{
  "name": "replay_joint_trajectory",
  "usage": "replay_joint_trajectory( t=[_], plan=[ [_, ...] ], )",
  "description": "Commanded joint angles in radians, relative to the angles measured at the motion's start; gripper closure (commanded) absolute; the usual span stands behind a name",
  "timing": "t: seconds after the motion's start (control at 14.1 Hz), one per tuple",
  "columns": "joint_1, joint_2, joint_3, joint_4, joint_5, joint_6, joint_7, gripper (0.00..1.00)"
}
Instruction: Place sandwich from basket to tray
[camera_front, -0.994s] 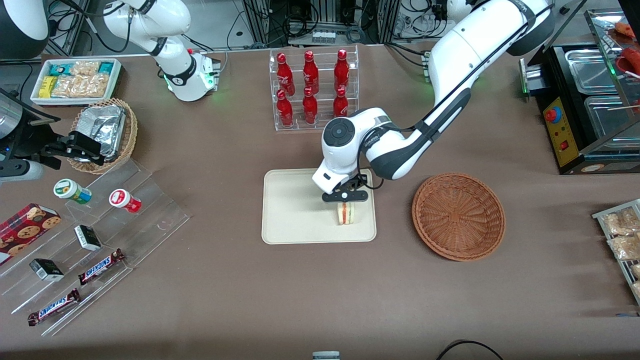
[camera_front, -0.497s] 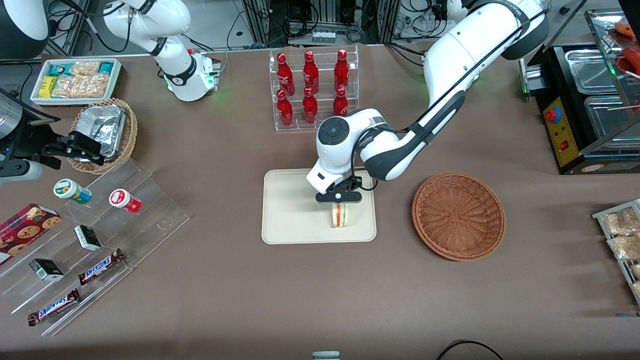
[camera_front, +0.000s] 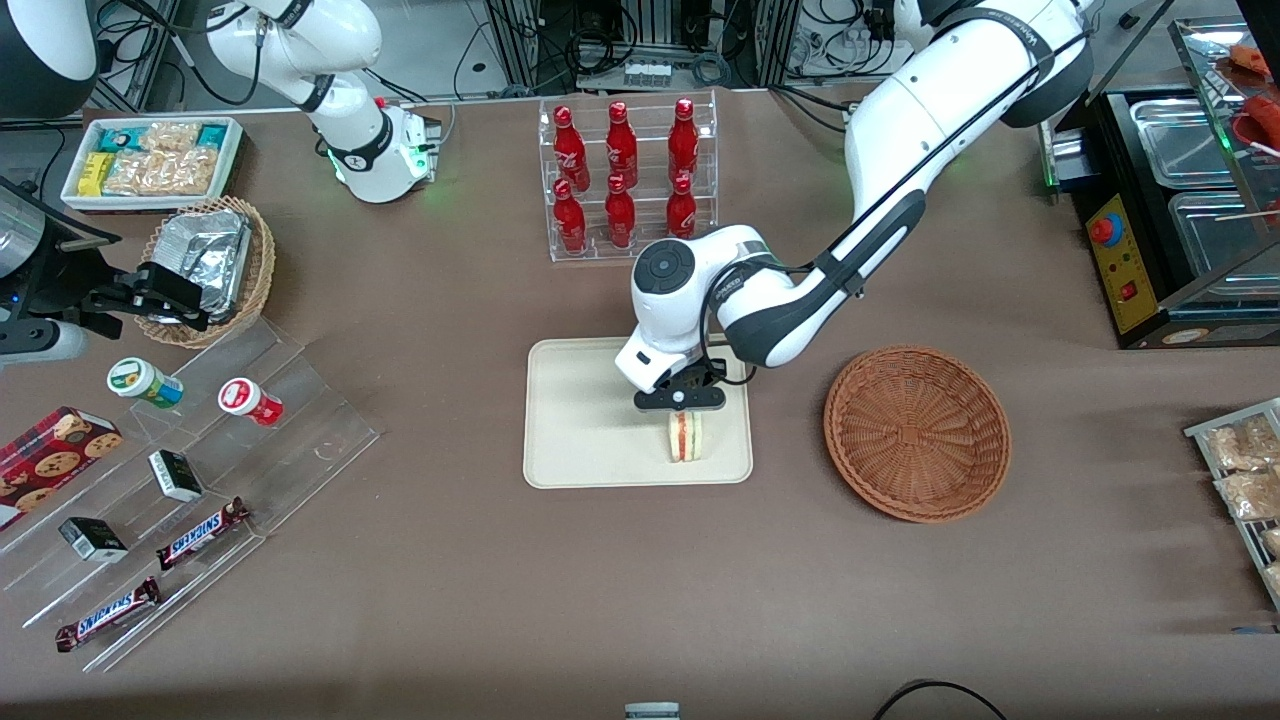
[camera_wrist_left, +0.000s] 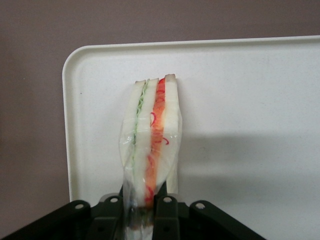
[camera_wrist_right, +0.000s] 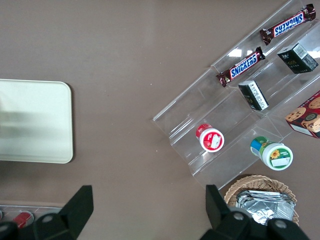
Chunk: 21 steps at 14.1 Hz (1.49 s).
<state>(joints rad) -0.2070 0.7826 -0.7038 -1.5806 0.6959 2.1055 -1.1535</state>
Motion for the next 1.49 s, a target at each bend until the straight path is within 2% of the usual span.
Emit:
replay_joint_trajectory(
  t=[0.0,0.35,0.5,0.78,1.21,1.35,1.42],
  plan=[
    [-0.011,0.017,-0.005,0.033,0.025,-0.006,-0.029,0.00],
    [-0.008,-0.011,-0.006,0.048,0.013,-0.012,-0.095,0.00],
    [-0.005,-0.051,-0.008,0.048,-0.051,-0.028,-0.094,0.00],
    [-0.003,-0.127,-0.008,0.123,-0.192,-0.185,-0.078,0.00],
    [0.003,-0.218,-0.008,0.197,-0.203,-0.367,-0.063,0.00],
    [0.032,-0.253,-0.005,0.223,-0.264,-0.409,-0.028,0.00],
    [0.049,-0.273,0.000,0.231,-0.291,-0.433,0.057,0.00]
  ],
)
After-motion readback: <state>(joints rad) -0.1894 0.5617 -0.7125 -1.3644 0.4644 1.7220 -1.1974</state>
